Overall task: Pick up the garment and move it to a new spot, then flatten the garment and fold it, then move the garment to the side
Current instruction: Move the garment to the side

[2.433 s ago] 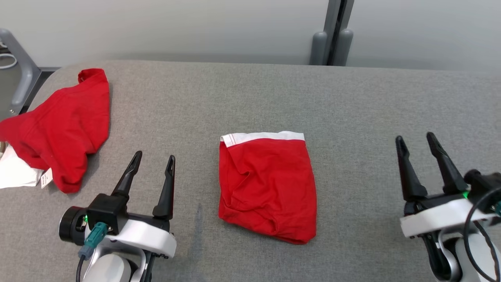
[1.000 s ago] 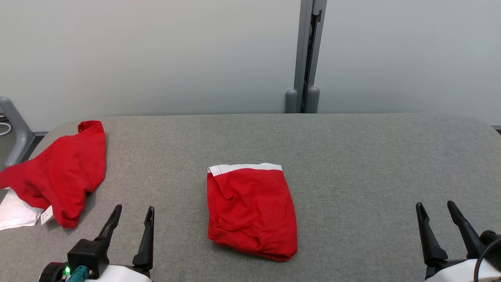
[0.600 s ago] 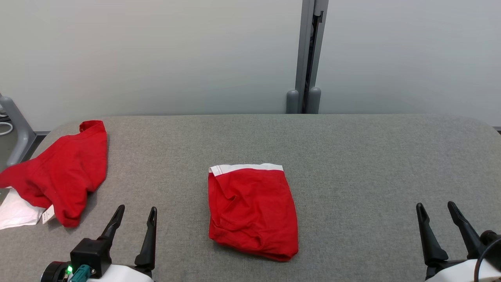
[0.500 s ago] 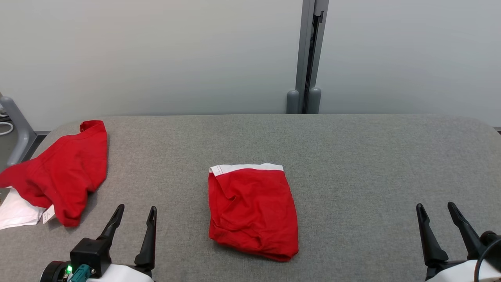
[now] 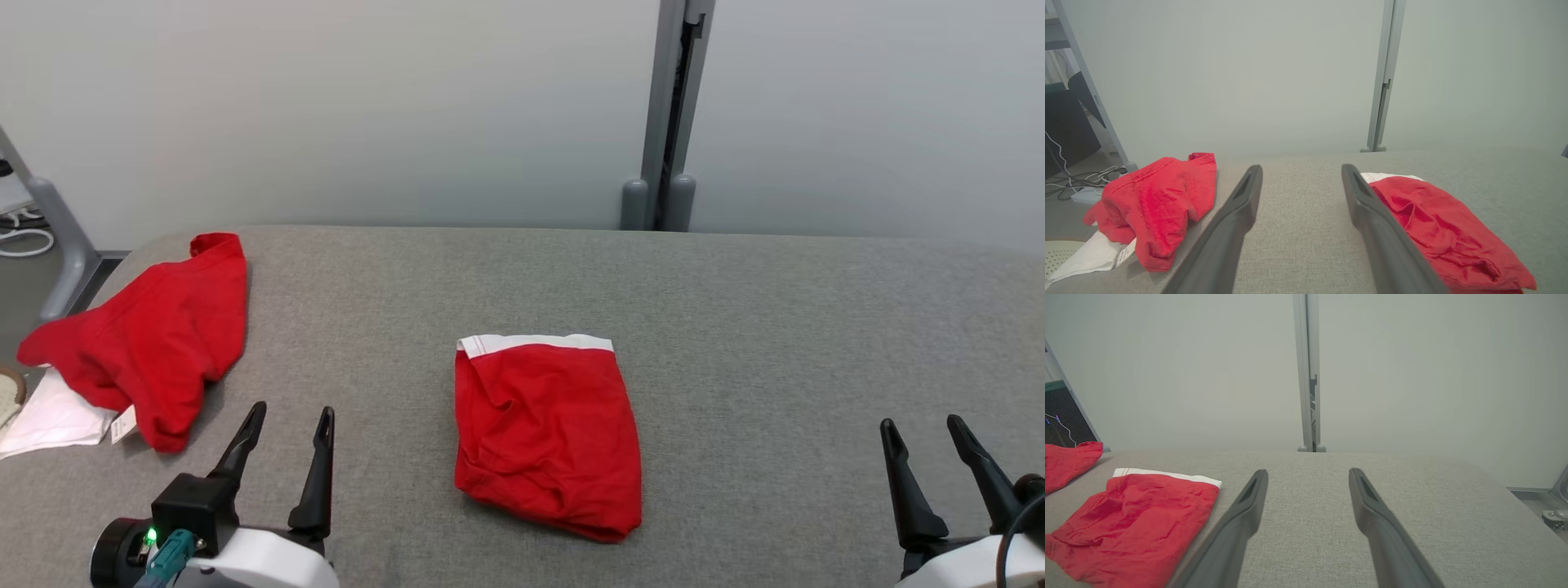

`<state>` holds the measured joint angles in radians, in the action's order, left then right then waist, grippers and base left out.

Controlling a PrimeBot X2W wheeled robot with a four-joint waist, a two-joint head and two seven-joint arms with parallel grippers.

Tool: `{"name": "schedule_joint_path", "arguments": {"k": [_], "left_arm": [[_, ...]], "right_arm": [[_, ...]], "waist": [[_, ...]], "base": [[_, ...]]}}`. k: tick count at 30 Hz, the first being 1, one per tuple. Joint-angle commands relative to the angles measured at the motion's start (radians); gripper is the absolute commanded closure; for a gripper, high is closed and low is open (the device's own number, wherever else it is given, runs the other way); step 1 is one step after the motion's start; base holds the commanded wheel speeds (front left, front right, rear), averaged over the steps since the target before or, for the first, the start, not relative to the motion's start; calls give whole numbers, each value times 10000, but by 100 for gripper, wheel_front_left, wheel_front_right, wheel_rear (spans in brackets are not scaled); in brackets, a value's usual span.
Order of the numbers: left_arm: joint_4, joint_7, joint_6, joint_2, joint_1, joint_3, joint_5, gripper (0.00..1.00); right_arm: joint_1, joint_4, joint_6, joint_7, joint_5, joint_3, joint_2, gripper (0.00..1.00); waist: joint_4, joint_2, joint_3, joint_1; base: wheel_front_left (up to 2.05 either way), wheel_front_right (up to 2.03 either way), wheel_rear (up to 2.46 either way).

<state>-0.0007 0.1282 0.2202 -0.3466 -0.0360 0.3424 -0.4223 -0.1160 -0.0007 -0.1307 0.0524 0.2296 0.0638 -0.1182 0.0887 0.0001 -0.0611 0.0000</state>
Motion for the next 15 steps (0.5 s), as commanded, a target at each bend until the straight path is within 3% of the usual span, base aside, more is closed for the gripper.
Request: {"name": "schedule_joint_path", "arguments": {"k": [1, 10, 15], "left_arm": [[-2, 42, -44, 4, 274, 26, 40, 0], [337, 511, -402, 544, 1694, 322, 111, 0], [756, 965, -623, 948, 2433, 355, 60, 0]], "right_arm": [[78, -55, -4, -62, -62, 89, -118, 0], [788, 129, -2, -238, 124, -105, -383, 0], [1566, 1110, -2, -138, 399, -618, -627, 0]], "waist": [[209, -1, 123, 0], [1471, -1, 1289, 0], [2295, -1, 1918, 0]], "base": [[0, 0, 0], [0, 0, 0], [0, 0, 0]]}}
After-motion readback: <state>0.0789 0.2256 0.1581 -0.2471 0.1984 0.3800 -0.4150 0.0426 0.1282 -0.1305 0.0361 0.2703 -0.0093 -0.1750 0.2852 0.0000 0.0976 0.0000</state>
